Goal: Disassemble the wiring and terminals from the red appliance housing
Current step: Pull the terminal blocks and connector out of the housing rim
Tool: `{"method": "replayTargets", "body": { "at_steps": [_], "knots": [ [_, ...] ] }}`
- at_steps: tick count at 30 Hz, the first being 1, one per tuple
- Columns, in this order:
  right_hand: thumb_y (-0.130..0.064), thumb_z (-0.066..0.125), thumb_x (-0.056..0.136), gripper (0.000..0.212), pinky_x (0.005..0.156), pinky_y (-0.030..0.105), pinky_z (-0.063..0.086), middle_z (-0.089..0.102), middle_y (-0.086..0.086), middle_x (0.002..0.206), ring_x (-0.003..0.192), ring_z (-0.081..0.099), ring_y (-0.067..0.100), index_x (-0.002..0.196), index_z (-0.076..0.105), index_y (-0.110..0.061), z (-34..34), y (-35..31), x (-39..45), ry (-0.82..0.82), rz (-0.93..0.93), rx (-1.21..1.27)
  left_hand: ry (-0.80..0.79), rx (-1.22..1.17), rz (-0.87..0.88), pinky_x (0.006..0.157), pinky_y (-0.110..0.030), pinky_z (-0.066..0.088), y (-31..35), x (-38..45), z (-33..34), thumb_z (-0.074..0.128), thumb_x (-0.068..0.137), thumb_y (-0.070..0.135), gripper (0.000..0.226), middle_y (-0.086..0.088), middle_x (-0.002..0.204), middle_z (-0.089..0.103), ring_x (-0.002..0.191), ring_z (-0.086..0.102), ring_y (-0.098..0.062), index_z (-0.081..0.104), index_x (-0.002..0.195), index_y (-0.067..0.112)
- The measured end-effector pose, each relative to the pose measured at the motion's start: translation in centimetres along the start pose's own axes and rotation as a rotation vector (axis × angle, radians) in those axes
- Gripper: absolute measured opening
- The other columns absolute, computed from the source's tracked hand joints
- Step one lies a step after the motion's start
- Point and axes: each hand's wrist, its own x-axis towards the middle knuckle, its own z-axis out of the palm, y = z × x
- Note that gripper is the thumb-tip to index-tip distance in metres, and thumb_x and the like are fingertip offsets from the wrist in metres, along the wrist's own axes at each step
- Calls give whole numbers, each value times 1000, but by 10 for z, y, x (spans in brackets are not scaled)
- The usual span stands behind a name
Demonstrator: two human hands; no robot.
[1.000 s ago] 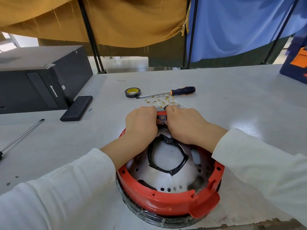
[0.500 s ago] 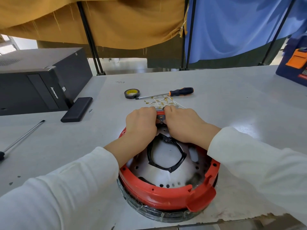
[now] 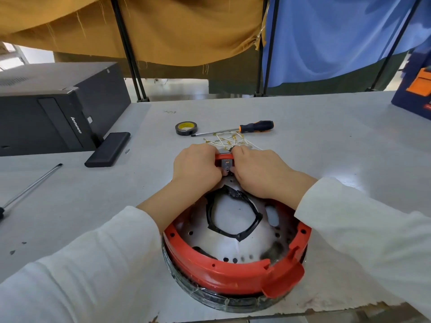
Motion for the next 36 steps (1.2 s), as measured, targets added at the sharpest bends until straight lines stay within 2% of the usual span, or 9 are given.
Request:
{"method": "replayTargets", "body": {
  "at_steps": [2, 7, 13, 18, 22, 25, 30, 34, 36],
  "knots": [
    [-24, 41, 98, 26, 61, 34, 27, 54, 11, 117, 97, 59, 30, 117, 39, -7, 0, -1, 0, -12, -4, -22, -8, 0, -6, 51, -27, 27, 0, 1, 1, 69, 75, 35, 16, 1, 73, 55, 71, 50, -24, 60, 80, 22],
    [-21, 43, 94, 32, 59, 33, 26, 51, 12, 119, 96, 58, 29, 121, 37, -4, -3, -6, 2, -40, 15, -31, 20, 42, -1, 57, -28, 31, 2, 2, 3, 65, 77, 28, 9, -1, 74, 53, 70, 46, -24, 61, 83, 21],
    [-23, 45, 94, 34, 60, 31, 28, 50, 12, 118, 95, 59, 26, 121, 37, -4, -1, -9, 2, -27, 42, -56, 48, 125, 24, 51, -29, 24, 6, -1, 3, 56, 77, 19, 6, 0, 72, 46, 68, 41, -23, 52, 77, 23],
    [-19, 45, 92, 30, 57, 30, 27, 53, 12, 116, 93, 60, 27, 118, 39, -5, -1, -10, 3, -31, 53, -70, 64, 132, 17, 52, -28, 25, 8, -3, 0, 55, 76, 17, 7, -5, 81, 60, 67, 42, -24, 51, 76, 22],
    [-16, 43, 92, 28, 59, 32, 31, 55, 13, 115, 95, 62, 29, 117, 39, -4, -3, -9, 4, -26, 41, -77, 58, 156, 28, 58, -29, 31, 12, -3, -2, 53, 77, 12, 11, -7, 91, 64, 79, 56, -28, 58, 84, 20],
    [-21, 42, 97, 27, 59, 32, 31, 54, 12, 118, 96, 62, 29, 118, 39, -5, 1, -7, 3, -26, 25, -56, 51, 142, 61, 60, -31, 32, 6, -5, 0, 52, 80, 13, 18, -7, 95, 65, 87, 60, -30, 62, 93, 20],
    [-31, 36, 101, 29, 60, 34, 29, 56, 10, 118, 96, 61, 30, 118, 39, -7, 2, -4, 2, 22, 8, -30, 55, 79, 55, 61, -30, 31, 4, -6, 0, 53, 82, 17, 13, -6, 94, 66, 87, 59, -28, 61, 91, 23],
    [-42, 37, 98, 35, 65, 35, 31, 56, 8, 118, 101, 58, 30, 113, 44, -11, 0, -4, 3, 8, 106, 134, 23, 65, 51, 62, -30, 32, 2, -5, 0, 52, 83, 18, 14, -5, 97, 66, 90, 59, -28, 61, 94, 22],
    [-44, 38, 93, 29, 65, 34, 32, 59, 5, 109, 92, 58, 27, 101, 45, -17, -3, -5, 3, 10, 170, 222, 16, 69, 49, 62, -30, 32, 3, -5, -1, 50, 82, 14, 17, -5, 97, 65, 91, 59, -27, 60, 94, 22]
  ]
}}
